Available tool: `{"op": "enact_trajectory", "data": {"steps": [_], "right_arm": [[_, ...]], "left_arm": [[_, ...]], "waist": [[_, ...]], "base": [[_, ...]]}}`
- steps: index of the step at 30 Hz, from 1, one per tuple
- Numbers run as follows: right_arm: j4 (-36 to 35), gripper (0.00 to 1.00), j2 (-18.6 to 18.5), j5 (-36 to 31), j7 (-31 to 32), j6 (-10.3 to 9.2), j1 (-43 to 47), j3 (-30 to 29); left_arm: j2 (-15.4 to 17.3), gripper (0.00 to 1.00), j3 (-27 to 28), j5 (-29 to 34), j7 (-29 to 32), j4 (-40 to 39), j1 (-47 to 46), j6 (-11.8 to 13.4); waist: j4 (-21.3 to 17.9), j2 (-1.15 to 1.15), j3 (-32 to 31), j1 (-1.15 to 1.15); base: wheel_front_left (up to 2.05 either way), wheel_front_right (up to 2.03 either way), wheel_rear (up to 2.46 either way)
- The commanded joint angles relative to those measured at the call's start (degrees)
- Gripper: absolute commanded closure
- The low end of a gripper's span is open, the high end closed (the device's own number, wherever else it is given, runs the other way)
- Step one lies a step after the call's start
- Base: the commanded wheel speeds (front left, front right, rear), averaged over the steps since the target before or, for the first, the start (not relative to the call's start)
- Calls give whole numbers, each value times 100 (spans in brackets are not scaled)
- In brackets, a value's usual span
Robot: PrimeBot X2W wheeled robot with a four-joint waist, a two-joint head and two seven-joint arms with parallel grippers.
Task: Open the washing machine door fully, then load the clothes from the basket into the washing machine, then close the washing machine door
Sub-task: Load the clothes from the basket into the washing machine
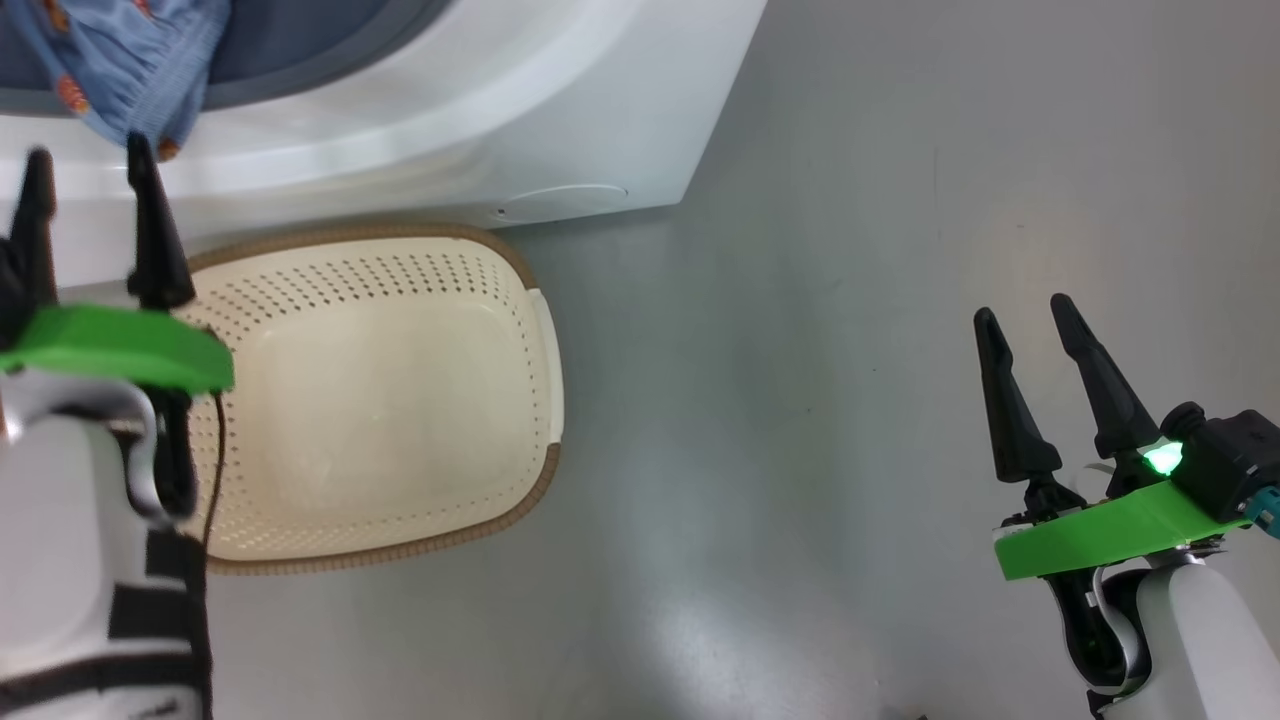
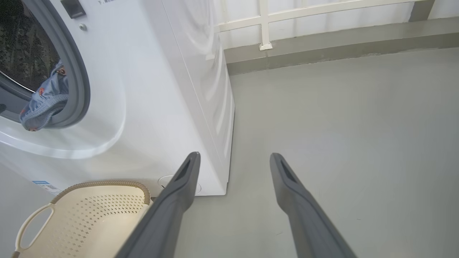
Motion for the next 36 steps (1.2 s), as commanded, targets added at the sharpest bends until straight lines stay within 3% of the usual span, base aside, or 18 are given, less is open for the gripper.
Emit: {"op": "enact_trajectory", "data": {"steps": [1, 22, 36], "right_arm": [[-100, 0, -59, -51, -68, 16, 206, 84], [-82, 0, -205, -33, -68, 16, 516, 15], [-54, 0, -210, -26, -68, 16, 537, 50]], "left_arm": [[137, 0, 161, 75, -19, -374, 475, -15], [-192, 0, 364, -123, -19, -2294, 3076, -18], [-213, 0, 292, -342, -19, -2471, 3194, 106]], "waist": [[99, 0, -149, 0], [205, 0, -481, 0], [168, 0, -563, 0]], "base": [[0, 0, 0], [0, 0, 0], [0, 0, 0]]}}
